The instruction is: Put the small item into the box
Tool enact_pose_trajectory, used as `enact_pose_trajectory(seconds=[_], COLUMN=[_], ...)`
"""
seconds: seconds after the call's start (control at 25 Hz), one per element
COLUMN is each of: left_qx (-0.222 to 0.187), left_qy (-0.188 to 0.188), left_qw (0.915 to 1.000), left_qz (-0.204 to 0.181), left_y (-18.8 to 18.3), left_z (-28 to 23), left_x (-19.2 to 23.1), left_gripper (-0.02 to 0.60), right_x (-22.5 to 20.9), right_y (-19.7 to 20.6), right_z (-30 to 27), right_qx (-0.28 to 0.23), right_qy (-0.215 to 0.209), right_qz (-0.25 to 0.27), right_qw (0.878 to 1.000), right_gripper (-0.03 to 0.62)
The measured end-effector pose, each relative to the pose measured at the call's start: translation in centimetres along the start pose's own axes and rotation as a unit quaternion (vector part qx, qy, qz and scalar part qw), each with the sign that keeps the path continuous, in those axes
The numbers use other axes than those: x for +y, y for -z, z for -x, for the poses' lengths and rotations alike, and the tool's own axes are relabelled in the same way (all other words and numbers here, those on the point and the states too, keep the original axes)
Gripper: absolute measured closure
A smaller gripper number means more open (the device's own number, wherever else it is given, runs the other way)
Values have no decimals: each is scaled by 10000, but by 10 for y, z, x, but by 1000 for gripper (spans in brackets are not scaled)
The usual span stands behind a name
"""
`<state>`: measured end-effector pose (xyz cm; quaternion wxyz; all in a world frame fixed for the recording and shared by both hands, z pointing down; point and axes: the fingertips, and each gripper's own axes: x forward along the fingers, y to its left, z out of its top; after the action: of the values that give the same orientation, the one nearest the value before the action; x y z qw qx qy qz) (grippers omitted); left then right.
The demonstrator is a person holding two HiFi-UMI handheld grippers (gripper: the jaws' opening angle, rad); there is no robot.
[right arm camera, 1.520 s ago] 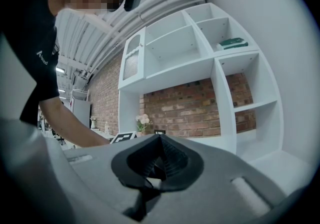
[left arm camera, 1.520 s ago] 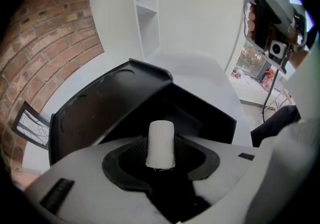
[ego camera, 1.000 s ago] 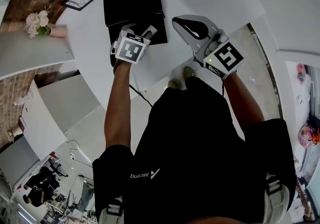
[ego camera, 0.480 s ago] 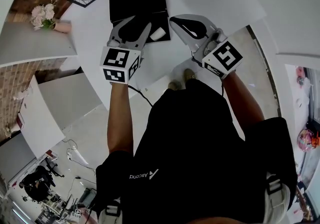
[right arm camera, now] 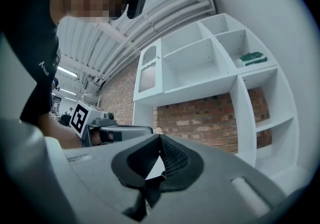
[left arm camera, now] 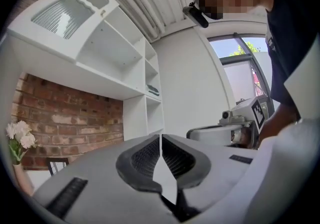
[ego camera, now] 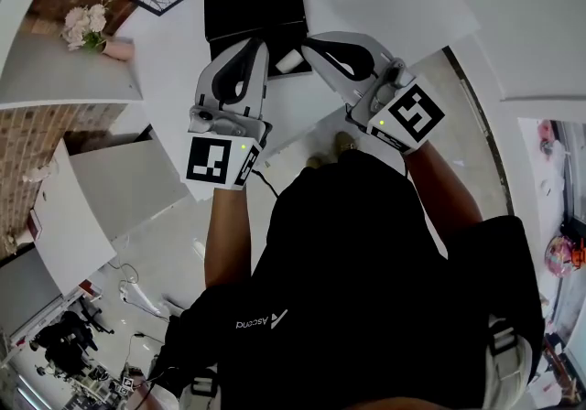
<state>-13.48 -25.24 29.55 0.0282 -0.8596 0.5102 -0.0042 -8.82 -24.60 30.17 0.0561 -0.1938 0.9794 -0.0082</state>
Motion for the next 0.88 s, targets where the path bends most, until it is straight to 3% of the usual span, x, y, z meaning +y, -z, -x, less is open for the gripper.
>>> enact_pose_trajectory(seconds=[0.32,0.88], left_qx=[-569,-758], left_qy=[39,429], left_qw=[9984,9962], left_qz=[-46,-94], left_y=[-28,-31], left_z=[29,44], left_x=[-23,-58], left_gripper=[583,583], right_x=[30,50], right_y=[-23,-22], right_z=[11,32], right_qx=[-198,-188], right_qy=[43,245], right_qz=[99,249], right_qw=[9997,9992], right_gripper=[592,594])
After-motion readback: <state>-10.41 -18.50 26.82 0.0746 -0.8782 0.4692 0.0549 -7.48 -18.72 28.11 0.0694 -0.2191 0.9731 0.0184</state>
